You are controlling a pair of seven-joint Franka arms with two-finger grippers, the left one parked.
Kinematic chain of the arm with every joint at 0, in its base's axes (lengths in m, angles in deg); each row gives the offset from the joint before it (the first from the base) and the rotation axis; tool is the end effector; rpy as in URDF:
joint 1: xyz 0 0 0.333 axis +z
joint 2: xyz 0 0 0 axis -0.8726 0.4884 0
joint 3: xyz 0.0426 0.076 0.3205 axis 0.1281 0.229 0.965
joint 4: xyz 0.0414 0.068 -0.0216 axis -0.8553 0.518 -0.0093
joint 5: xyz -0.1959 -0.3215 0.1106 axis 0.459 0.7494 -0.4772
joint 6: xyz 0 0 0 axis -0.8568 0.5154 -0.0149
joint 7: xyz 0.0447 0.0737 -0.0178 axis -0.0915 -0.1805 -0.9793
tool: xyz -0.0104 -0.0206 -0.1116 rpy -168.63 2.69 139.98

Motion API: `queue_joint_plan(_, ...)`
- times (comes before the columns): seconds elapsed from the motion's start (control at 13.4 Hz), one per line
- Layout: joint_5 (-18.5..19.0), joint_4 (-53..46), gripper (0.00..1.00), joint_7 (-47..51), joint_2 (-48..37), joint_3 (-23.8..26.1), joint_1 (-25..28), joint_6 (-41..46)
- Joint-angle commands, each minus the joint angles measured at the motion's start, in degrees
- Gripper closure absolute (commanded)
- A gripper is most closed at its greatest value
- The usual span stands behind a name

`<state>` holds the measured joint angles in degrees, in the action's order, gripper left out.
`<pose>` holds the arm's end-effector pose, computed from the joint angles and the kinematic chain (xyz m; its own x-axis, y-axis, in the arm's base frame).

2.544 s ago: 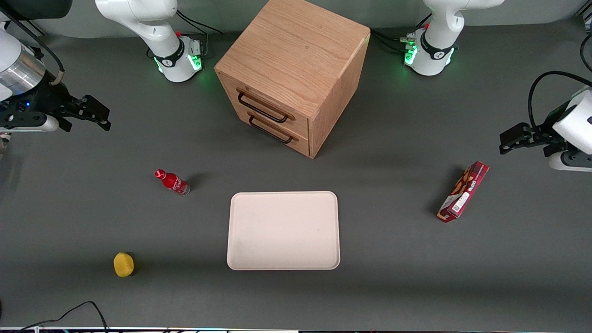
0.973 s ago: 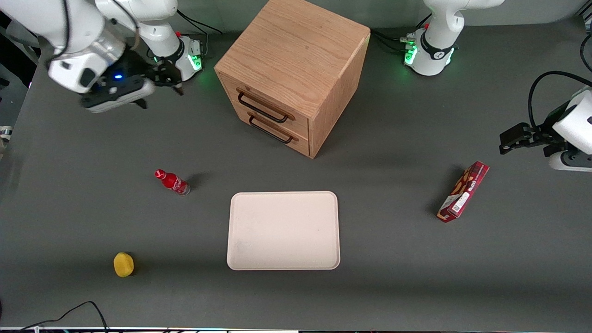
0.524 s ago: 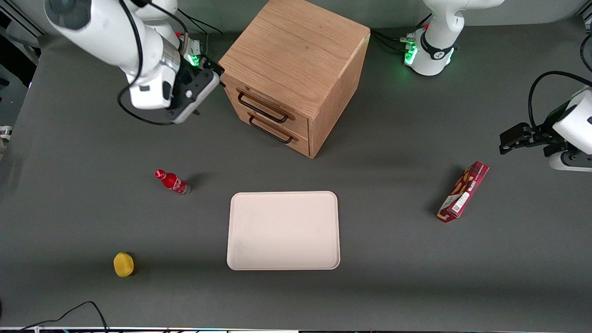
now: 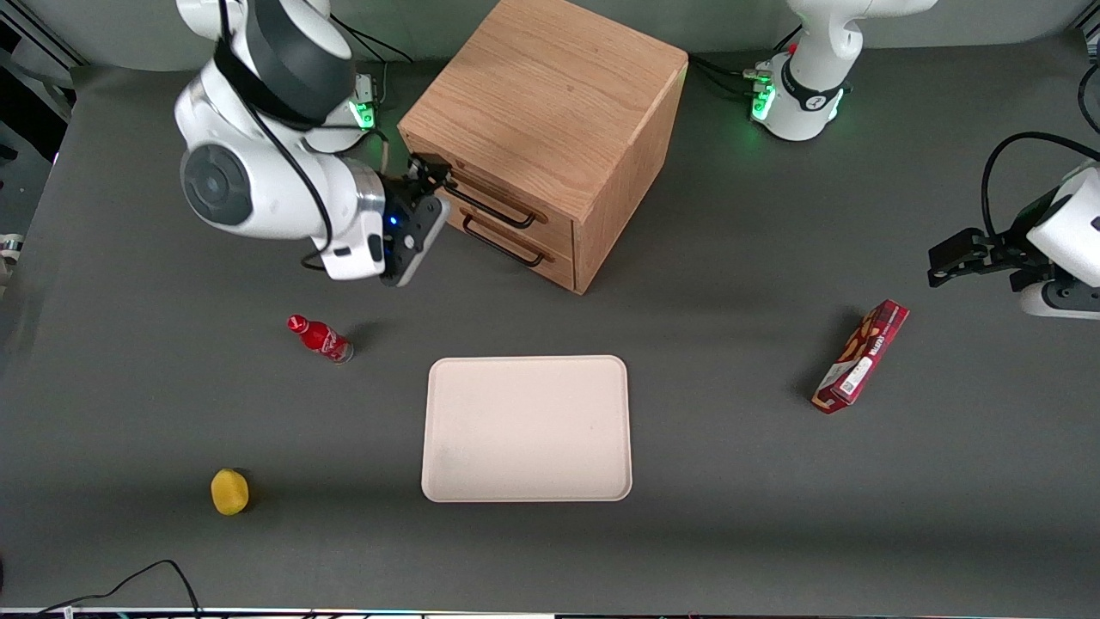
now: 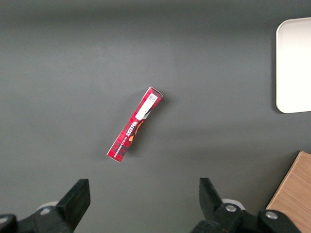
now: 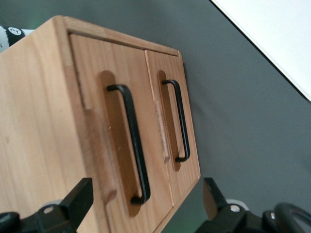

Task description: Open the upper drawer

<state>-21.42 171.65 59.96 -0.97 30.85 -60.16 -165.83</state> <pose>0.5167 0.3090 0.4813 0.6703 0.7381 -0.0775 0.6027 -0.6023 -0.5235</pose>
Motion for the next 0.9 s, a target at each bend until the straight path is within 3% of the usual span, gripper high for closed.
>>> queue_joint_plan(0.0, -2.2, 3.0, 0.00, -1.1, 1.0, 0.7, -0.2, -3.4)
queue_joint_plan(0.82, -2.8, 12.8, 0.00, -0.8, 0.1, 4.9, -0.2, -14.4)
